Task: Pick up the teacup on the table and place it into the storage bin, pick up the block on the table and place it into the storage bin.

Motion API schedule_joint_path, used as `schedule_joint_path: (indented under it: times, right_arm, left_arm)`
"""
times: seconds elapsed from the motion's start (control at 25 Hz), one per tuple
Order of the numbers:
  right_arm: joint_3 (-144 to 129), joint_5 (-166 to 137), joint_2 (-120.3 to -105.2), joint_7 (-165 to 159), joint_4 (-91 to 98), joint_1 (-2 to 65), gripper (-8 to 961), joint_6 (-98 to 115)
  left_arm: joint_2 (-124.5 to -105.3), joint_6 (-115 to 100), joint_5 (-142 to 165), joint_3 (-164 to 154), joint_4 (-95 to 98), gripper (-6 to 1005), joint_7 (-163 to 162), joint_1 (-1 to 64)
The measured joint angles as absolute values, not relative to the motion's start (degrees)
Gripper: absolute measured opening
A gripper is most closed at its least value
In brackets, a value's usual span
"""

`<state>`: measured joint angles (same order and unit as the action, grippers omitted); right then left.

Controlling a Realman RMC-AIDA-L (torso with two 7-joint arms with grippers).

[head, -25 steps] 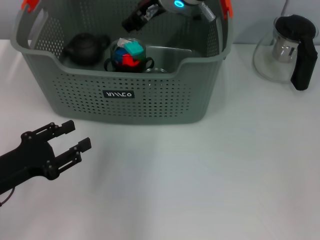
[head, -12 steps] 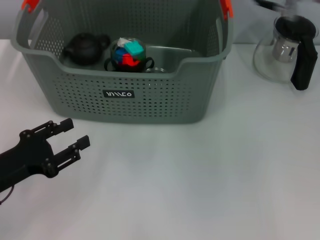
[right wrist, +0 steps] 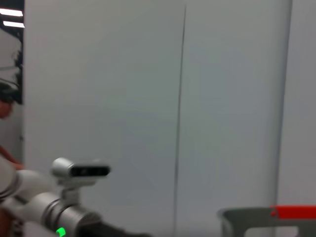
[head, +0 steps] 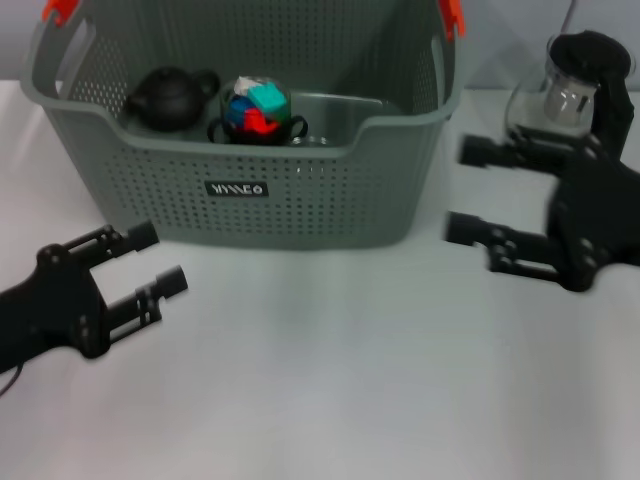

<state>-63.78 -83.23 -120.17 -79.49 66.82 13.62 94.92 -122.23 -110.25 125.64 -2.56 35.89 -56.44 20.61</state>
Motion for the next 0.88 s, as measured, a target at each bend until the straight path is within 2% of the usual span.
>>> schedule_joint_path:
  times: [0.12,0.32,0.64,0.88]
  right_arm:
    - [-58.4,-86.3,-120.13,-70.7,56.8,13.3,704,98.9]
    - [-56.6,-90.9,-120.19,-55.2,43.5,14.0,704,98.4]
    - [-56.9,-97.6,-120.19,-53.0,33.8,20.6,704,93.6]
    - [-57.5,-98.7,-120.34,-52.8,30.6,23.5,704,91.9]
  left_arm:
    - [-121.85,-115.0,130.4,-6.6,39.3,623,-59.5,20.8]
    - [-122.36,-113.3,134.0,-11.7,39.8,645,-57.8,21.1]
    - [-122.97,-110.0,134.2,-15.4,37.8,750,-52.0,22.3]
    - [-123.02,-108.9,134.7,-16.2,37.6,751,-51.8,22.2]
